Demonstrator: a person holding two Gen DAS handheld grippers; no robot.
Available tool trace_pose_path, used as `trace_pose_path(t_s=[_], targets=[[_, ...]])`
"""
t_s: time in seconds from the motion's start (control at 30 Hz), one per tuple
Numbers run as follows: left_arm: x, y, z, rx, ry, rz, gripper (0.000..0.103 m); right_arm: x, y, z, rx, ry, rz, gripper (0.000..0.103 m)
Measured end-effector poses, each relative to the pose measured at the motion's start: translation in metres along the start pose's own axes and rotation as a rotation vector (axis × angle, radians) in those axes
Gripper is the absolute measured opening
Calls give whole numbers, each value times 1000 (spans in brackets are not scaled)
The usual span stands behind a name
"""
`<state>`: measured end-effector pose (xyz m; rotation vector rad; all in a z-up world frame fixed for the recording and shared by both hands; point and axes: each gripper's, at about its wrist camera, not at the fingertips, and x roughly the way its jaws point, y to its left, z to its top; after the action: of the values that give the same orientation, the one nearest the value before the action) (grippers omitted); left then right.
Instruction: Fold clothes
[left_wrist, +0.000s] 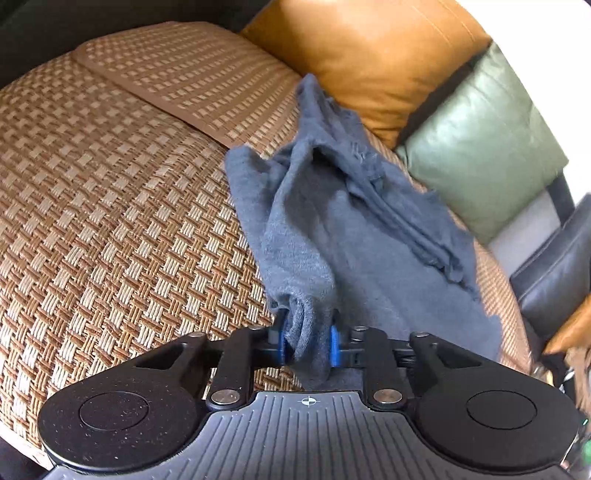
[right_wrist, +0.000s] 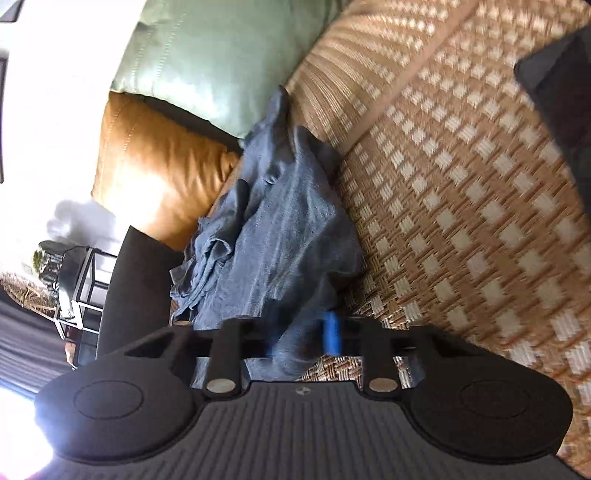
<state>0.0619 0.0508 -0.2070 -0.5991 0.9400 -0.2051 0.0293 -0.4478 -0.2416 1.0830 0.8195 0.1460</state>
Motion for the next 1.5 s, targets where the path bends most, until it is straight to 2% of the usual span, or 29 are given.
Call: trace_pose_path(t_s=[0.2,0.4,0.5,0.53,0.57,0.6,0.63,0.73,0.83,0.87,0.93,1.0,1.1,1.23,1.37,1.5], targets=[[-45,8,-11,51,-29,3,9,-36,10,-3,-30,9,32,8],[-82,16,-52,124,39,26,9,-80,11,-36,-81,103,1,8],[-74,24,-65,115,84,40,12,-81,-1,-46,-52,113,-39,8],[-74,25,-66,106,80,35,14,-80,-5,-49,-36,113,-49,10],[-74,26,-66,97,76,31,35,-78,-9,-52,-20,114,-59,12],[-75,27,-67,100,75,30,42,-77,-13,-55,-4,114,-69,18],[-76,28,-67,102,73,29,43,-79,-12,-57,-3,108,-68,27],[-80,30,-69,109,69,27,53,-86,-6,-65,-30,111,-69,45],[-80,31,-69,98,63,13,55,-85,-8,-69,-18,110,-61,45],[-79,31,-69,92,61,7,54,-82,-11,-69,-9,106,-59,44],[-77,32,-68,77,57,-5,24,-75,-16,-66,14,101,-26,32],[-80,37,-63,16,64,-20,12,-70,-19,-64,29,110,-9,17],[-89,41,-53,-81,60,-56,9,-74,-14,-57,39,124,25,13],[-110,26,-24,-172,16,-117,9,-97,11,-34,67,93,129,6],[-112,-7,29,-189,-51,-170,9,-101,48,16,78,51,215,6],[-78,-45,105,-153,-107,-189,9,-66,90,90,23,10,237,5]])
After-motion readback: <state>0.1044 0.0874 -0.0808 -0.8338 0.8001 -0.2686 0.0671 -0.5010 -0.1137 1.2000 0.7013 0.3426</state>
